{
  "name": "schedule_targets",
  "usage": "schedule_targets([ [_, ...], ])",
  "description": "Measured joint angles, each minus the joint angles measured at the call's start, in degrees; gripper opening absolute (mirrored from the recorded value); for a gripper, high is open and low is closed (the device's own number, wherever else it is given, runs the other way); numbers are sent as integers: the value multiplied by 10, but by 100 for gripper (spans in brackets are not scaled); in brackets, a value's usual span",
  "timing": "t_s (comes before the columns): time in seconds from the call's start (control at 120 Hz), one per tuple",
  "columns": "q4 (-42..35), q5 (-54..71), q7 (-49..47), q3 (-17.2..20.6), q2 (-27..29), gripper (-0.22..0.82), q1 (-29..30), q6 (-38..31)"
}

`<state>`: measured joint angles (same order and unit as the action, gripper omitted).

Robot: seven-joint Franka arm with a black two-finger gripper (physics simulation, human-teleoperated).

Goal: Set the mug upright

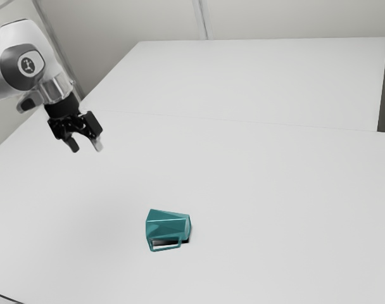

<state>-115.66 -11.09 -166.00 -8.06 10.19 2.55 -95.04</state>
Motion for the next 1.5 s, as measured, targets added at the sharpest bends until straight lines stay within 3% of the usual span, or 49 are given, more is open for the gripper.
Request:
schedule_targets([
  [0.192, -116, -108, 0, 1, 0, 60, 3, -49],
  [0.483, -212, -223, 0, 1, -13, 60, 3, -114],
  [0.925, -221, -369, 0, 17, -99, 60, 2, -195],
  [1.208, -240, -438, 0, 51, -111, 60, 16, -212],
  [1.5, -241, -480, 0, 66, -119, 60, -18, -231],
])
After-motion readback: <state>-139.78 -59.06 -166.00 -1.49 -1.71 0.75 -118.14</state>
